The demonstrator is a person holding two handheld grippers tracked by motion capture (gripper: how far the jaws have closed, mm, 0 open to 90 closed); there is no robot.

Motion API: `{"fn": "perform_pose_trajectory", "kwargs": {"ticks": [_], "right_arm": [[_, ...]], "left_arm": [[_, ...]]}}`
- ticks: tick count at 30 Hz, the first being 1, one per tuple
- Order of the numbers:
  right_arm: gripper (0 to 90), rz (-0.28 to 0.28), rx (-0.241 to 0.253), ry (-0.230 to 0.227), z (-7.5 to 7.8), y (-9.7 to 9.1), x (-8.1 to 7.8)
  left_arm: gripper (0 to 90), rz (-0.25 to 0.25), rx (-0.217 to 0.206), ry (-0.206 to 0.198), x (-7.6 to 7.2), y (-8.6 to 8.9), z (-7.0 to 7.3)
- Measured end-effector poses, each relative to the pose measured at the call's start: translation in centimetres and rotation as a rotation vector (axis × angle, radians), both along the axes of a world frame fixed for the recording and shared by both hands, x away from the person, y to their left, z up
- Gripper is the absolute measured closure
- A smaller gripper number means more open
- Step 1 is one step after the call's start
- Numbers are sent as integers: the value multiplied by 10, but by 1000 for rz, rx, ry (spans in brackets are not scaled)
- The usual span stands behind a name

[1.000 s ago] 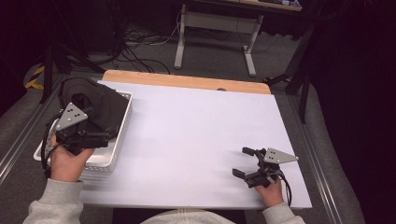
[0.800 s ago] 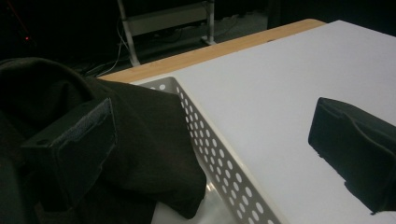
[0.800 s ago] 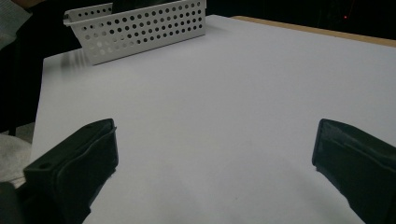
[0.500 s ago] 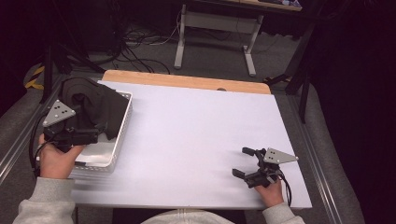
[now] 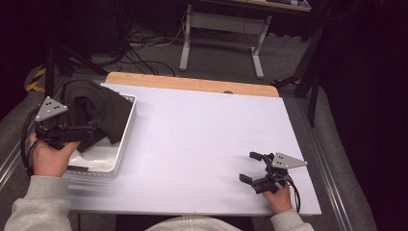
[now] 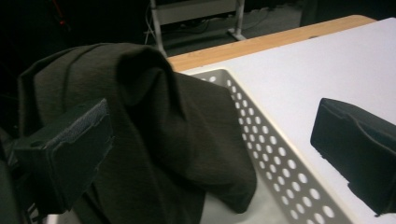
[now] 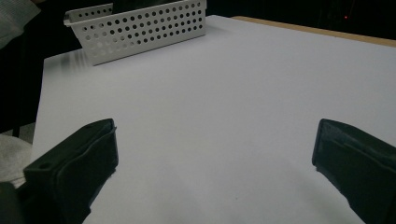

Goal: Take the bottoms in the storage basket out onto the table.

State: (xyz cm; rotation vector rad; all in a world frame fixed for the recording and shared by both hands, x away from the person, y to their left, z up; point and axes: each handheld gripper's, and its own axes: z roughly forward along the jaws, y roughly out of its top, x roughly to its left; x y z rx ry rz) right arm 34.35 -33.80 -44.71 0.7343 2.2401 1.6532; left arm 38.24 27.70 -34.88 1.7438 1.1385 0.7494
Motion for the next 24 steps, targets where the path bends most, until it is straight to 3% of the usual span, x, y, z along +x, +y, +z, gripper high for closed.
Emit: {"fn": "perform_pose_trajectory", "kwargs": {"ticks": [24], "right_arm": [[9,-6,1,1,0,0,0]], "left_arm": [[12,94,32,86,34,28,-6]]}}
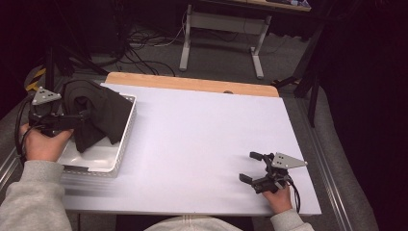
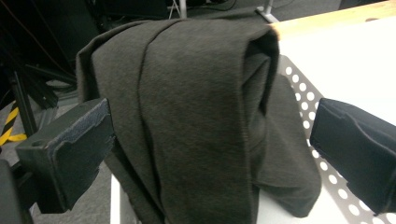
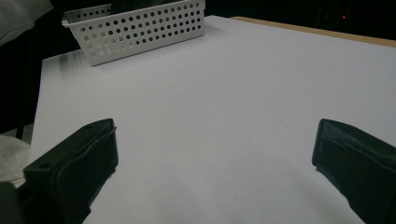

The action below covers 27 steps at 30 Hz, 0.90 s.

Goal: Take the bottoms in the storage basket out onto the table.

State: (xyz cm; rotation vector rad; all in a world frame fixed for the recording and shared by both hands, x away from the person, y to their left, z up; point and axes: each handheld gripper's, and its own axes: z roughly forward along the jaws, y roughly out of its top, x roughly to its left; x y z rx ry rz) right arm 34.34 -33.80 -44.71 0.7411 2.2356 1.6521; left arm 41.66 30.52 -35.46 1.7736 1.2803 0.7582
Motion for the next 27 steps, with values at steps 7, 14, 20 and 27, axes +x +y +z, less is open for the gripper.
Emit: {"fn": "perform_pose_trajectory", "kwargs": {"ticks": [7,14,20,27], "right_arm": [[9,0,-1,0,0,0,0],[9,1,0,-1,0,0,0],[9,2,-2,-1,0,0,0],[9,4,-2,-1,0,0,0]], "left_arm": [[21,17,27,35,8,6,-3],[35,44,31,64,13,10,-7],[44,50,35,83,20,10,-9],[67,80,38,101,29,12,-11]]}}
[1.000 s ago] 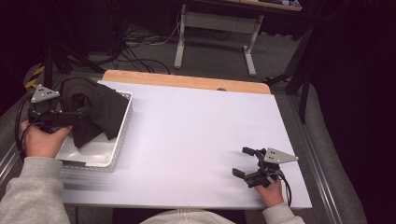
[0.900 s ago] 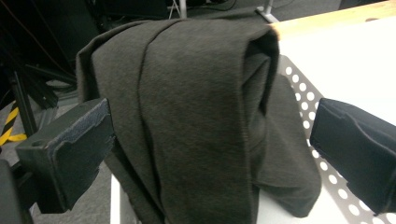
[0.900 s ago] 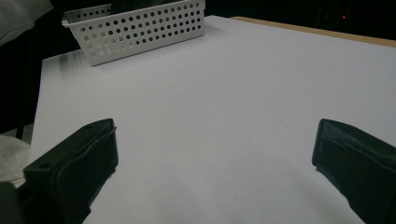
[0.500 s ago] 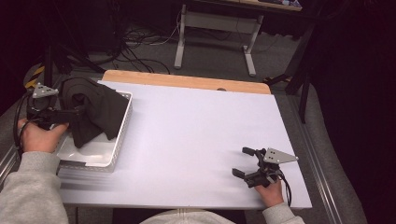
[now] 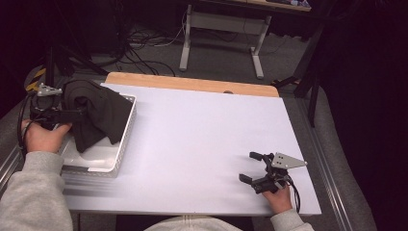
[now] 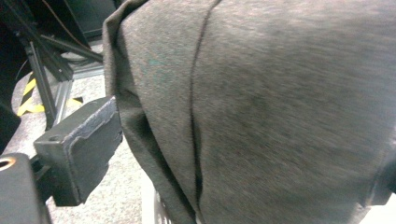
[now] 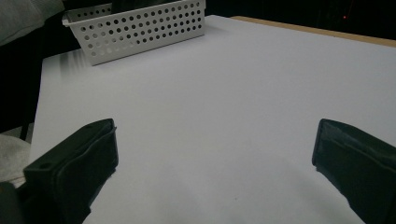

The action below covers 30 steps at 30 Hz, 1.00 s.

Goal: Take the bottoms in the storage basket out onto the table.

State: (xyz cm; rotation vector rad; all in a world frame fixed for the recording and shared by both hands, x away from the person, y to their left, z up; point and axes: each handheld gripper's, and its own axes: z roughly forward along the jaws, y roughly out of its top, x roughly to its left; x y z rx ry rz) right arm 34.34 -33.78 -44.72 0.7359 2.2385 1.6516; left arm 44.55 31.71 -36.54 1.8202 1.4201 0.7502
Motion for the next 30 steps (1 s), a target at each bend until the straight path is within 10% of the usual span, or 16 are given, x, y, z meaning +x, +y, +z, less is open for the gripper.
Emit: {"fn": "perform_pose_trajectory", "kwargs": {"ticks": [30], "right_arm": [[9,11,1,0,0,1,0]], "left_arm": [[38,70,-87,33,33,12,-20]]}}
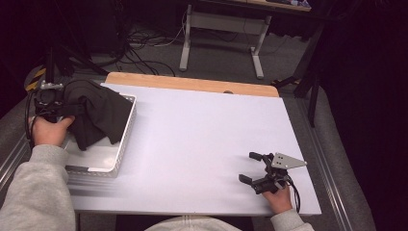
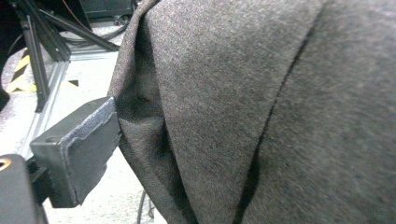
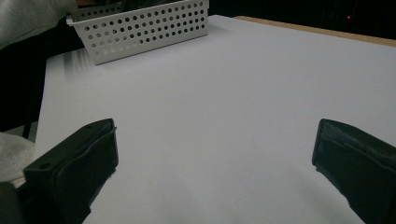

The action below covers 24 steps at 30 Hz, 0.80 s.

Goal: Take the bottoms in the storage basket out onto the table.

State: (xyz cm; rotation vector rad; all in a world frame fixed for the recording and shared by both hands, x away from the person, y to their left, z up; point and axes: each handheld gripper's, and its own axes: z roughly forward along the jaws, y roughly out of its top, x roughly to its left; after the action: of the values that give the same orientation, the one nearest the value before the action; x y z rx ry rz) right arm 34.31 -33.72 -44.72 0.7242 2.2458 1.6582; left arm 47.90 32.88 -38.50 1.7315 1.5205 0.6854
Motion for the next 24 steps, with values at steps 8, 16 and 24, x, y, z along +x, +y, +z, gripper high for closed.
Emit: {"fn": "perform_pose_trajectory", "kwargs": {"ticks": [8,16,24], "right_arm": [[9,3,2,0,0,0,0],[9,4,1,0,0,0,0],[9,8,3,0,0,0,0]], "left_arm": [[8,10,10,6,5,-2,-1],[1,5,21,13,10,-4,-2],[102,-2,49,10,14,-5,-3]]}}
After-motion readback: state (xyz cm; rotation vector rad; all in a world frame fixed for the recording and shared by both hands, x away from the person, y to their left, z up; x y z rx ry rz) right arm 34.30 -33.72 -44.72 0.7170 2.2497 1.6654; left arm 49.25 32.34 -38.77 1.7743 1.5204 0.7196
